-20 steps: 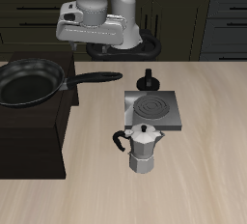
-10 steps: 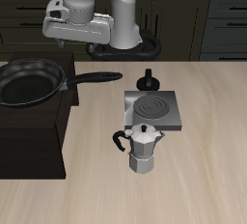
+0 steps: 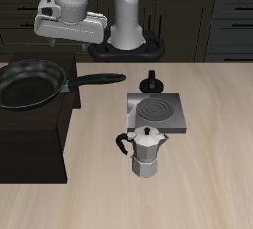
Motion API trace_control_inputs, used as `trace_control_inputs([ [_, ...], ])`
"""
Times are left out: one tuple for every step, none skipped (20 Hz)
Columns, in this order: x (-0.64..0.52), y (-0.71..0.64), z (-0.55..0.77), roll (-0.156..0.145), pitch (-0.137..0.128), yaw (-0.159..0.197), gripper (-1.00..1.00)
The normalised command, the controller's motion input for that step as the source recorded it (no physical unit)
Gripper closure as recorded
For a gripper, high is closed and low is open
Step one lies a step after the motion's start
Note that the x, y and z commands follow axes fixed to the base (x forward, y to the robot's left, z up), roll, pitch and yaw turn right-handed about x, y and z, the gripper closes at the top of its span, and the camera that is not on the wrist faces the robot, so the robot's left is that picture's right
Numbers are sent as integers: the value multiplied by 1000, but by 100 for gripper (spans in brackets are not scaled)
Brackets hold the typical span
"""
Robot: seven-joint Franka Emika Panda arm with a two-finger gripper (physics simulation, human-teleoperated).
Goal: Place the frypan on the top layer of the shelf
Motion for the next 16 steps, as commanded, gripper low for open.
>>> trace_control_inputs([
  [128,22,4,4,6,20,-100],
  [140,16,40,-7,-7,48,-100],
  [136,87,53,8,-22,22,-100],
  [195,175,144,106,-28,49,-100],
  [209,37,120,8,-37,32,-100],
  [279,176,51,125,59,21,-100],
  [231,23,144,-3,-58,52,-100],
  [248,80,95,54,4,23,-100],
  [308,67,59,25,30,-5,-100],
  [346,236,131,54,-33,106,-100],
  [242,35,102,-15,-23,55,-100],
  [276,104,77,-2,32,-75,-100],
  [245,119,149,47,-34,25,-100],
  [42,61,-10,0,0,0,-100],
  [352,59,147,-23,-20,-52,-100],
  [257,-79,103,-31,10,-73,-100],
])
